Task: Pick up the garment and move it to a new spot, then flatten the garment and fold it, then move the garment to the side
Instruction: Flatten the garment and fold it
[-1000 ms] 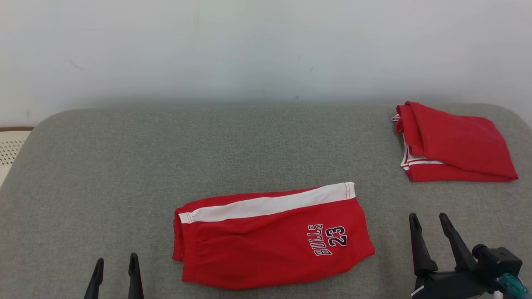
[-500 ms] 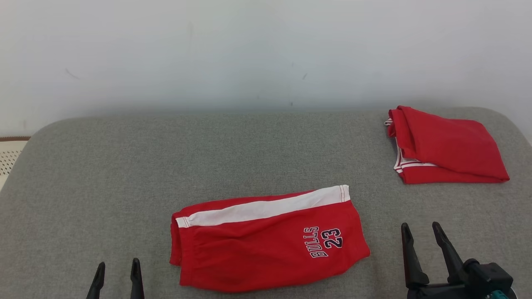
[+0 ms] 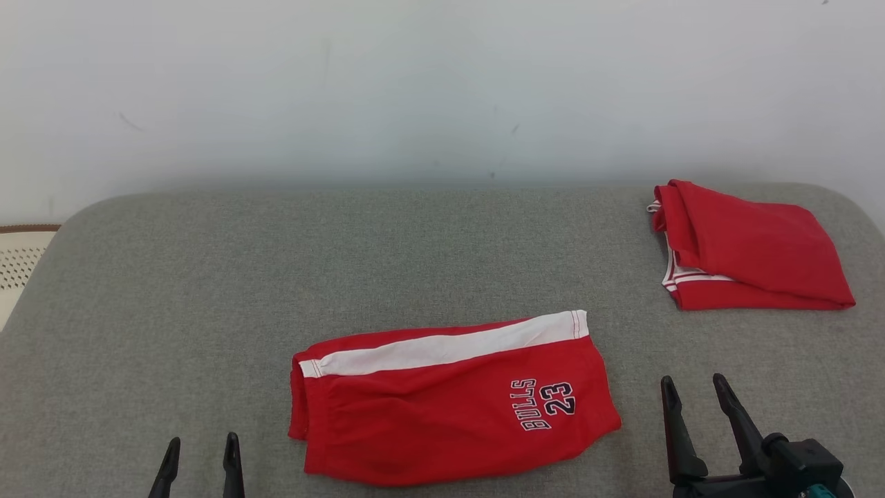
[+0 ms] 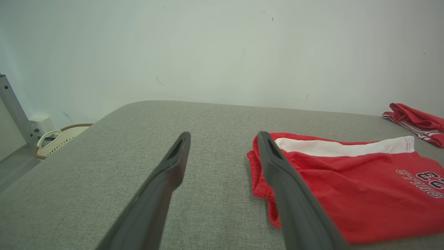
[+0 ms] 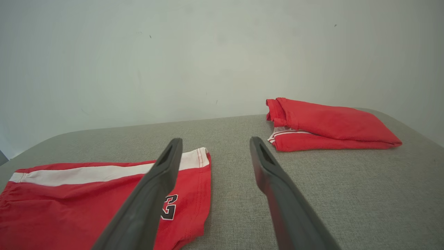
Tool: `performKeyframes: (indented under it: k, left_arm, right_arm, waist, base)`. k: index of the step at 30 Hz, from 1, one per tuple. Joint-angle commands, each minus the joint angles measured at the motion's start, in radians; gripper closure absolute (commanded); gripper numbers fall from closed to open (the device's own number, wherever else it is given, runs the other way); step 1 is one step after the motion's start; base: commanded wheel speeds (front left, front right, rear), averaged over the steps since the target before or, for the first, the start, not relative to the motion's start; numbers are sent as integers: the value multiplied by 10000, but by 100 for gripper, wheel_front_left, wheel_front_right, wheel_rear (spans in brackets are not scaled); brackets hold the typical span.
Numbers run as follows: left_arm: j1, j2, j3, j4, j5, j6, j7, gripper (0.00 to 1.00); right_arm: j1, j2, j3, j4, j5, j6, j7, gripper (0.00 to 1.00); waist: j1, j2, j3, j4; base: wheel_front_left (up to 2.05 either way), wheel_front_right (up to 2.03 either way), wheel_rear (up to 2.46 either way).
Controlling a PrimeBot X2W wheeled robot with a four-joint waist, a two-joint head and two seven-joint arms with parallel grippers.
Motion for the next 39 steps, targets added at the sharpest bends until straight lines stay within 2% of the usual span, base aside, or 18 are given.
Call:
performKeyframes:
  k: [1, 30, 39]
  left_arm:
    - [-8, 70, -33, 49, 41, -14, -12, 0]
    - [-106, 99, -71, 104, 80, -134, -11, 0]
    - [-173, 59, -190, 129, 19, -129, -11, 0]
  right_arm:
    - [42, 11, -21, 49, -80, 1, -23, 0]
    - [131, 79, -105, 163, -81, 1, 54, 0]
    - [-400, 283, -132, 1118, 126, 1, 744, 0]
  waist:
    - [0, 0, 4, 2]
    - [0, 0, 94, 45]
    - [0, 0, 224, 214]
  base:
    - [0, 0, 0]
    - [0, 0, 0]
    - [0, 0, 0]
